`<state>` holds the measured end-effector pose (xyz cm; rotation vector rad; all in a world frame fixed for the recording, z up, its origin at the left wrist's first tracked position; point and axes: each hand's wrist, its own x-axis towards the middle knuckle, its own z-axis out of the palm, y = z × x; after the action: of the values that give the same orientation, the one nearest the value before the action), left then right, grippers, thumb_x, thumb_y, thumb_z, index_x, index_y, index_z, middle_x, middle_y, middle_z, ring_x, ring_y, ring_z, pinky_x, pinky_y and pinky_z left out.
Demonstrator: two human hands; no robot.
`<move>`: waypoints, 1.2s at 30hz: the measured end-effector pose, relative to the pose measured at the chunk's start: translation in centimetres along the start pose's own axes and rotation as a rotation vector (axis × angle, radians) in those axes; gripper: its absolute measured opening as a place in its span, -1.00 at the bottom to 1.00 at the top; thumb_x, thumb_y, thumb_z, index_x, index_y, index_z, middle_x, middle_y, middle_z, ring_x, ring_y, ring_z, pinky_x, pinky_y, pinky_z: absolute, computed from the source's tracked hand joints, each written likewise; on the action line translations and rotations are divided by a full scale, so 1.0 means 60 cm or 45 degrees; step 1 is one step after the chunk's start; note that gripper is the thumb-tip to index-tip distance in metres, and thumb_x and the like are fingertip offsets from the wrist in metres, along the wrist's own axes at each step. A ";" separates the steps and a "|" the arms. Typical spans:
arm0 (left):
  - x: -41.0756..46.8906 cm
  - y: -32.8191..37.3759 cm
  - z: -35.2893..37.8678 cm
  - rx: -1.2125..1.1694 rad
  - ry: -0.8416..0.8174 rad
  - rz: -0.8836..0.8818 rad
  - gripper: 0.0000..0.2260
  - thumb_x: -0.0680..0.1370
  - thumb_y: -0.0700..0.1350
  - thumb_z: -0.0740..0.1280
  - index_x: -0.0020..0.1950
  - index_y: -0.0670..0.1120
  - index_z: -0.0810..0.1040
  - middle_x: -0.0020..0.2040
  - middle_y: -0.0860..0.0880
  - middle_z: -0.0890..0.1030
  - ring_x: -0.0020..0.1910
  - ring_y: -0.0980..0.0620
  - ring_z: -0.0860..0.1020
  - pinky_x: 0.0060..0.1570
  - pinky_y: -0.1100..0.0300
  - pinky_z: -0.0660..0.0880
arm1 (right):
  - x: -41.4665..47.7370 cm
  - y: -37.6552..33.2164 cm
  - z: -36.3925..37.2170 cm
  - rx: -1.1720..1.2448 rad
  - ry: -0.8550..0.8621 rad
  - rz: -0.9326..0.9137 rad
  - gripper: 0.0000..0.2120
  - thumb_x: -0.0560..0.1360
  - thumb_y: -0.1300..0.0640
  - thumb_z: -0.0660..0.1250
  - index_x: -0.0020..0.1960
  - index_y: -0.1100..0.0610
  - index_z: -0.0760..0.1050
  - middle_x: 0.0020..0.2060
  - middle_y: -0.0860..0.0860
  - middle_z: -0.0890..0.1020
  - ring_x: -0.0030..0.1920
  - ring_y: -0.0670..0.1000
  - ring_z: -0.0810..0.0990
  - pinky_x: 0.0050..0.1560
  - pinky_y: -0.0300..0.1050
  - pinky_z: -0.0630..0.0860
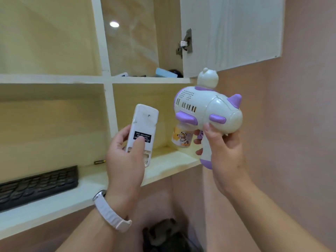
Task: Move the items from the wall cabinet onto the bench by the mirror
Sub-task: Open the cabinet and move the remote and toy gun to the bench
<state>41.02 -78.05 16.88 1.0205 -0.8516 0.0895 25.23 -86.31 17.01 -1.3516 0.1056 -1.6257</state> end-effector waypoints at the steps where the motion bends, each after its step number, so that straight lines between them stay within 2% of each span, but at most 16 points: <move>1: -0.009 -0.007 -0.003 -0.062 -0.025 -0.042 -0.76 0.53 -0.21 0.34 0.10 0.09 0.56 0.05 0.03 0.65 -0.15 0.20 0.63 -0.29 0.33 0.53 | -0.018 0.002 -0.003 -0.019 0.024 0.027 -0.59 0.45 0.02 0.37 0.27 0.07 0.45 -0.18 0.01 0.62 -0.23 -0.01 0.58 -0.34 -0.03 0.51; 3: -0.029 -0.020 -0.007 -0.193 -0.078 -0.139 -0.78 0.53 -0.26 0.33 0.05 0.05 0.54 0.01 0.02 0.65 -0.20 0.23 0.62 -0.29 0.36 0.52 | -0.052 0.003 -0.010 -0.092 0.083 0.082 -0.59 0.44 0.00 0.37 0.27 0.04 0.47 -0.15 0.00 0.64 -0.20 -0.03 0.60 -0.34 -0.09 0.53; 6: -0.060 -0.041 -0.010 -0.408 -0.143 -0.341 -0.80 0.54 -0.31 0.31 0.03 -0.02 0.54 -0.03 -0.03 0.66 -0.23 0.22 0.63 -0.30 0.36 0.51 | -0.101 -0.003 -0.019 -0.209 0.178 0.141 -0.56 0.37 -0.11 0.41 0.21 -0.02 0.49 -0.14 0.01 0.63 -0.18 -0.02 0.61 -0.34 -0.06 0.53; 11: -0.113 -0.076 -0.022 -0.672 -0.264 -0.656 -0.83 0.56 -0.31 0.28 0.07 -0.08 0.54 -0.13 0.00 0.69 -0.24 0.11 0.64 -0.33 0.24 0.55 | -0.177 -0.021 -0.049 -0.425 0.363 0.204 -0.44 0.32 -0.18 0.37 0.25 0.03 0.47 -0.18 0.05 0.62 -0.16 0.01 0.60 -0.27 -0.01 0.53; 14: -0.156 -0.089 -0.021 -0.757 -0.350 -0.827 -0.81 0.56 -0.31 0.27 0.15 -0.15 0.51 -0.14 -0.03 0.69 -0.24 0.08 0.64 -0.32 0.23 0.56 | -0.226 -0.043 -0.078 -0.541 0.451 0.242 -0.48 0.37 -0.16 0.36 0.27 0.02 0.46 -0.16 0.04 0.63 -0.15 0.03 0.61 -0.26 0.02 0.54; 17: -0.214 -0.087 -0.019 -0.826 -0.499 -1.010 -0.78 0.57 -0.32 0.26 0.21 -0.19 0.49 -0.07 -0.13 0.69 -0.16 -0.02 0.66 -0.22 0.12 0.58 | -0.278 -0.077 -0.103 -0.598 0.536 0.280 -0.55 0.43 -0.10 0.34 0.28 0.03 0.47 -0.15 0.07 0.63 -0.16 0.05 0.60 -0.21 0.06 0.52; 20: -0.275 -0.070 -0.018 -0.866 -0.624 -1.141 -0.78 0.57 -0.31 0.26 0.21 -0.18 0.49 -0.10 -0.10 0.70 -0.17 -0.03 0.67 -0.24 0.12 0.59 | -0.329 -0.116 -0.124 -0.604 0.626 0.292 -0.55 0.45 -0.06 0.33 0.28 0.11 0.48 -0.16 0.13 0.60 -0.16 0.07 0.60 -0.22 0.02 0.52; 23: -0.337 -0.035 -0.017 -0.893 -0.707 -1.190 -0.77 0.57 -0.31 0.26 0.22 -0.17 0.50 -0.09 -0.10 0.70 -0.17 -0.03 0.65 -0.23 0.11 0.58 | -0.392 -0.167 -0.139 -0.634 0.709 0.296 -0.54 0.44 -0.05 0.35 0.27 0.14 0.49 -0.16 0.14 0.61 -0.16 0.08 0.61 -0.25 -0.02 0.53; 25: -0.384 -0.002 -0.022 -0.907 -0.789 -1.214 -0.77 0.57 -0.31 0.26 0.20 -0.14 0.52 -0.12 -0.06 0.69 -0.22 0.02 0.64 -0.30 0.16 0.56 | -0.447 -0.213 -0.148 -0.647 0.759 0.285 -0.54 0.45 -0.03 0.35 0.29 0.15 0.48 -0.15 0.14 0.61 -0.14 0.09 0.61 -0.26 -0.04 0.53; 28: -0.463 0.059 -0.034 -0.922 -0.946 -1.260 -0.76 0.55 -0.32 0.27 0.18 -0.12 0.53 -0.15 -0.04 0.69 -0.26 0.03 0.63 -0.38 0.20 0.53 | -0.541 -0.292 -0.157 -0.663 0.834 0.259 -0.49 0.41 -0.06 0.38 0.31 0.10 0.47 -0.11 0.14 0.62 -0.11 0.10 0.60 -0.24 -0.04 0.53; 31: -0.550 0.131 -0.058 -0.910 -1.081 -1.290 -0.73 0.55 -0.32 0.27 0.22 -0.13 0.52 -0.11 -0.06 0.67 -0.25 0.03 0.63 -0.38 0.20 0.53 | -0.648 -0.379 -0.159 -0.693 0.936 0.242 -0.45 0.38 -0.09 0.39 0.32 0.07 0.47 -0.09 0.14 0.61 -0.10 0.10 0.58 -0.23 -0.04 0.53; 36: -0.702 0.267 -0.129 -0.912 -1.315 -1.400 -0.73 0.55 -0.33 0.27 0.23 -0.13 0.51 -0.06 -0.11 0.66 -0.23 0.02 0.64 -0.36 0.19 0.55 | -0.836 -0.533 -0.134 -0.760 1.125 0.203 -0.63 0.46 0.00 0.33 0.24 0.05 0.52 -0.10 0.12 0.64 -0.11 0.10 0.60 -0.23 -0.03 0.51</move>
<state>9.65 -50.24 -1.38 0.6708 -0.9787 -1.6762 -5.55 -38.37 -1.94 -0.8832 1.2668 -2.0199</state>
